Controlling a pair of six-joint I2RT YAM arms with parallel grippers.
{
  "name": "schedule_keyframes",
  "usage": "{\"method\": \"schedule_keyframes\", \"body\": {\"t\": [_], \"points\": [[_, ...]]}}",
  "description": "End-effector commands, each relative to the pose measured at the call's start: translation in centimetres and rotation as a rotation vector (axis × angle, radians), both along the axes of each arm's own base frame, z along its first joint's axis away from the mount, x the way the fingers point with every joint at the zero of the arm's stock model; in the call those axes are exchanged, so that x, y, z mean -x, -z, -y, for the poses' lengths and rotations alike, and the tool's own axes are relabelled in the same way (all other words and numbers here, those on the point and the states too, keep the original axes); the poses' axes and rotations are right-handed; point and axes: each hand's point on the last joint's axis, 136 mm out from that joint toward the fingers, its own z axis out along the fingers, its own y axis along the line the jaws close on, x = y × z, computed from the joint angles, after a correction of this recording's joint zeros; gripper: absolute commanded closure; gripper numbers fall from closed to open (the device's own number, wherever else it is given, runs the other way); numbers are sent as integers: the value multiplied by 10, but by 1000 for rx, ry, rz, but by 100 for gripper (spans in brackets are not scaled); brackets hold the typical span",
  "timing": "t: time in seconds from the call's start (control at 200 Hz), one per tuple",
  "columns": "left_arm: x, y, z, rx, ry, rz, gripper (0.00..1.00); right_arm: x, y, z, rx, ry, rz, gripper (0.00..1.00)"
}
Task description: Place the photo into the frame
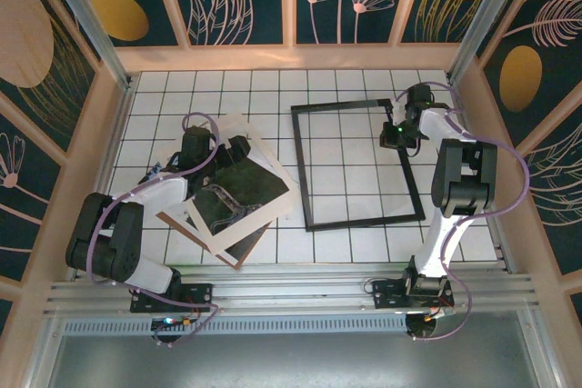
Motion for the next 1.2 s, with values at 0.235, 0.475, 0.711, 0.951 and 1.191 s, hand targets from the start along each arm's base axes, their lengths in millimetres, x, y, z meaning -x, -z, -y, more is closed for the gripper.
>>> {"method": "schedule_keyframes", "body": {"t": [0.235, 0.475, 0.711, 0.951, 1.191], "points": [[-8, -6, 6, -11, 23, 20, 1, 13, 8, 8, 21, 30, -47, 100], [-7, -2, 7, -14, 26, 14, 1, 14, 10, 7, 22, 36, -51, 100], [-5, -1, 6, -18, 23, 12, 2, 15, 15, 13, 48, 55, -64, 100], [-5, -1, 6, -21, 24, 12, 1, 14, 14, 14, 47, 67, -60, 100], [-4, 0, 5, -23, 22, 11, 1, 15, 12, 12, 23, 91, -57, 100]]}}
